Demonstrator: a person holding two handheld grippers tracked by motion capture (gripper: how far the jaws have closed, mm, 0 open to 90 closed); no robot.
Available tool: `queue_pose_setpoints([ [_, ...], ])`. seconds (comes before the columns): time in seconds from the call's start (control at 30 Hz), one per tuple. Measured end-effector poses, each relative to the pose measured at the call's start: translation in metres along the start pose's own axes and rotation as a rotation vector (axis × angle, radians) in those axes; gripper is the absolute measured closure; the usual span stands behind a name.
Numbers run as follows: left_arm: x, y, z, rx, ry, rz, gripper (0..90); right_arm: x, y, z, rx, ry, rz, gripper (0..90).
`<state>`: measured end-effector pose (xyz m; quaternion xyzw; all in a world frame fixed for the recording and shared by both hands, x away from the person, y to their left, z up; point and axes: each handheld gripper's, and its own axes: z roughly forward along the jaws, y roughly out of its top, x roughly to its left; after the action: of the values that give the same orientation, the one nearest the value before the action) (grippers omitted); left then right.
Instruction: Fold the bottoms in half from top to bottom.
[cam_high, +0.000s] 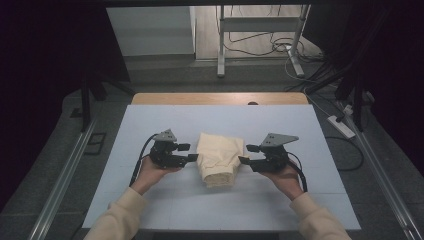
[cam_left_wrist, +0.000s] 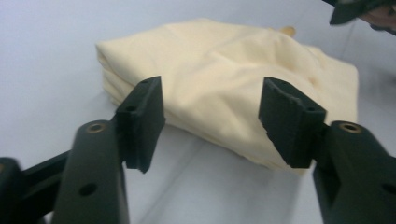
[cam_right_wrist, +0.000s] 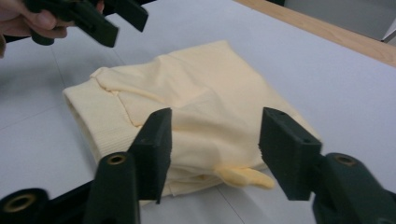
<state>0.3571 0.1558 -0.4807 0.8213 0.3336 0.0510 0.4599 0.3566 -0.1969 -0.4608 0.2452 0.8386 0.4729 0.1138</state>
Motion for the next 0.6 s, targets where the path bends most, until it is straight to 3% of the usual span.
queue_pose_setpoints([
  [0.1, 0.003, 0.007, 0.008, 0.000, 0.023, -0.007, 50.2, 0.001, 0.005, 0.012, 0.035, 0.032, 0.003, 63.0],
  [0.17, 0.005, 0.012, 0.015, -0.004, 0.038, -0.007, 64.4, 0.004, 0.009, 0.019, 0.034, 0.062, -0.008, 77.1],
  [0.27, 0.009, 0.019, 0.027, 0.014, 0.039, -0.007, 83.7, 0.013, 0.016, 0.028, 0.042, 0.103, -0.041, 86.0],
  [0.37, 0.013, 0.024, 0.040, 0.031, 0.060, -0.008, 88.1, 0.022, 0.018, 0.039, 0.078, 0.144, -0.062, 88.9],
  [0.43, 0.015, 0.024, 0.048, 0.047, 0.078, -0.005, 88.3, 0.027, 0.014, 0.046, 0.133, 0.142, -0.082, 89.0],
  [0.5, 0.018, 0.022, 0.055, 0.082, 0.112, 0.005, 88.3, 0.028, 0.005, 0.051, 0.163, 0.151, -0.072, 89.0],
  [0.6, 0.023, 0.017, 0.062, 0.099, 0.105, -0.019, 88.3, 0.026, -0.008, 0.052, 0.180, 0.147, -0.060, 89.1],
])
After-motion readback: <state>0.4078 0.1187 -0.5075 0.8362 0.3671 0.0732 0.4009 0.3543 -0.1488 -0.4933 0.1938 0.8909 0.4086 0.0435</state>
